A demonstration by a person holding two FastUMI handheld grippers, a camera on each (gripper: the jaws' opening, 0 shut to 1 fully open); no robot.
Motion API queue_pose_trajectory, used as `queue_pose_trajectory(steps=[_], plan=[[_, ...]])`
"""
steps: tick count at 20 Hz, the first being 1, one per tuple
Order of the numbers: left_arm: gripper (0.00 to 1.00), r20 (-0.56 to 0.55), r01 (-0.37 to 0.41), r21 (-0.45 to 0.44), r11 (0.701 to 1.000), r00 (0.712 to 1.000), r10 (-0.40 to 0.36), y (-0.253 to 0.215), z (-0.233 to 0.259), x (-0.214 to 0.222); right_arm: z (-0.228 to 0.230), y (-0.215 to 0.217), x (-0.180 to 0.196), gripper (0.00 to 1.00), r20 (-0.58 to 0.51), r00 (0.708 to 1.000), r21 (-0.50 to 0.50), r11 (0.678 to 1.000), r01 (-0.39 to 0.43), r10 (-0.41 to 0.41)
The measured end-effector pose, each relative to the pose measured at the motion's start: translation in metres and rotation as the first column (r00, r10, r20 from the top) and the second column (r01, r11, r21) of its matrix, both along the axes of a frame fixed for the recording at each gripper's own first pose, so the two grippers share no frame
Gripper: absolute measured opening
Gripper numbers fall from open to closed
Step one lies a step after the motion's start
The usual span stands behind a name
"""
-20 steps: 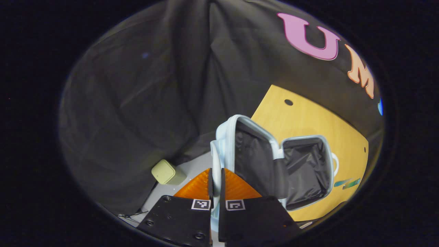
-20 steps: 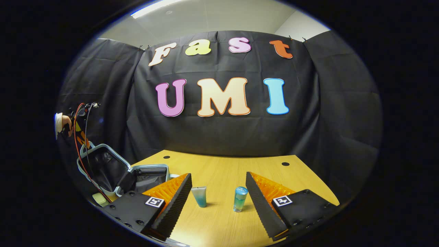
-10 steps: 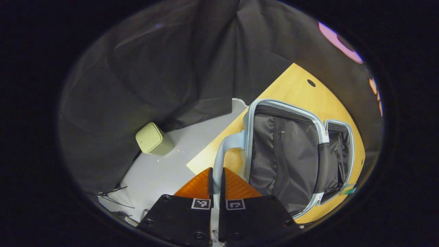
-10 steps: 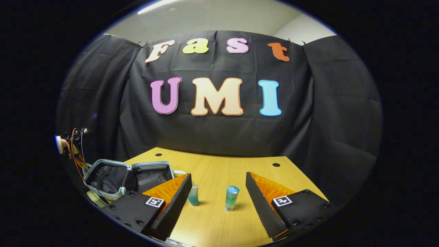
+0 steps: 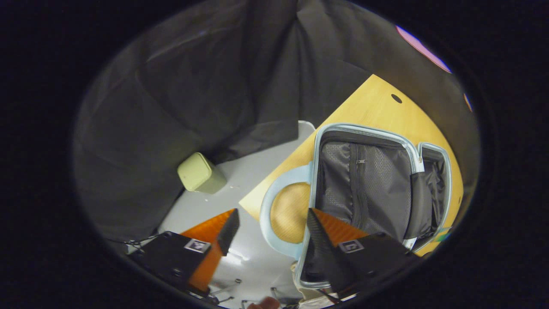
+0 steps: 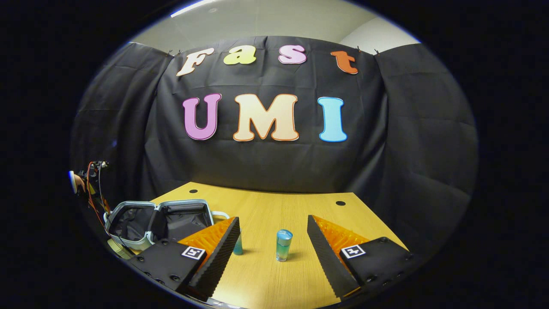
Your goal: First open the suitcase, pack the skin care products into it, and then close the suitcase.
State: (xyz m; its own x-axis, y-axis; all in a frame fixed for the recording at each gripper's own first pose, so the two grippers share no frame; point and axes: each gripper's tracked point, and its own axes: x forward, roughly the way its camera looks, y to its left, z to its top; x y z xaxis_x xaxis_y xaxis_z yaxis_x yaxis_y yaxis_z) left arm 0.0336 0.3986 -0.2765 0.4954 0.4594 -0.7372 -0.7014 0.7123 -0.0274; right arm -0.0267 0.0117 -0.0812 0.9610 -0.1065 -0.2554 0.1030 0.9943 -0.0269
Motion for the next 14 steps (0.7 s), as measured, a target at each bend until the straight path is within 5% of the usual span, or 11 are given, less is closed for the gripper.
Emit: queue_pose_trajectory(steps=[1,8,14], plan=[[0.98,0.009,0.005,0.03,1.0,1.0,-0.005,-0.007,0.006,-0.001,-0.001,-0.004,-0.002,0.99,-0.005,1.0,0.001,1.0,0.0,0.0],[0.93,0.08,0.183,0.067,0.981,0.979,-0.188,-0.153,0.038,-0.001,-0.009,-0.044,-0.01,0.99,-0.043,0.999,0.005,1.0,-0.01,0.011],[0.94,0.095,0.432,0.004,0.902,0.897,-0.431,-0.327,0.015,0.019,-0.018,-0.078,-0.008,0.99,-0.075,0.995,-0.001,0.998,-0.068,0.068]])
